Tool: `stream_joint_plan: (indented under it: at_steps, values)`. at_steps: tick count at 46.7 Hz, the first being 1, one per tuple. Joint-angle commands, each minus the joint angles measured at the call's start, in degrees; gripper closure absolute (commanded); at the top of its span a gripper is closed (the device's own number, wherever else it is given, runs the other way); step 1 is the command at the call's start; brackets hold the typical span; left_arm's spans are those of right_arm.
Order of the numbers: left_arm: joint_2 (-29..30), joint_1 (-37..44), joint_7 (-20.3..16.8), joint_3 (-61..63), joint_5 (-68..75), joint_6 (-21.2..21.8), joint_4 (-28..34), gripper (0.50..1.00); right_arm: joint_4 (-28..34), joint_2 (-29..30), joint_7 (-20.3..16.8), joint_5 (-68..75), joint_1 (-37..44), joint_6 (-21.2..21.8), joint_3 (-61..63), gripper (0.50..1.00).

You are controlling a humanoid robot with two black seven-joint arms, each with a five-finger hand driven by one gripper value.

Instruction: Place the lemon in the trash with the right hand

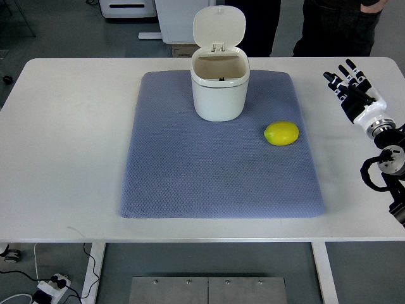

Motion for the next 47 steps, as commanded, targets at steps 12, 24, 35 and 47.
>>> stream_joint_plan:
  at_steps: [12,24,35,47]
  values:
    - [0.0,0.0,0.0,0.0,0.0,0.1,0.0,0.5,-0.1,0.0,-0.1,0.0,0.1,0.0,0.0,0.5]
    - [0.0,0.0,0.0,0.0,0.0,0.1,0.0,0.5,-0.1,0.0,-0.1,0.0,0.1,0.0,0.0,0.5]
    - [0.0,0.0,0.0,0.0,0.0,0.0,0.0,0.5,-0.1,-0.1,-0.1,0.0,0.3,0.1,0.0,0.5]
    - [0.0,0.0,0.0,0.0,0.0,0.0,-0.1,0.5,-0.1,0.0,-0.1,0.0,0.4,0.0,-0.2,0.5]
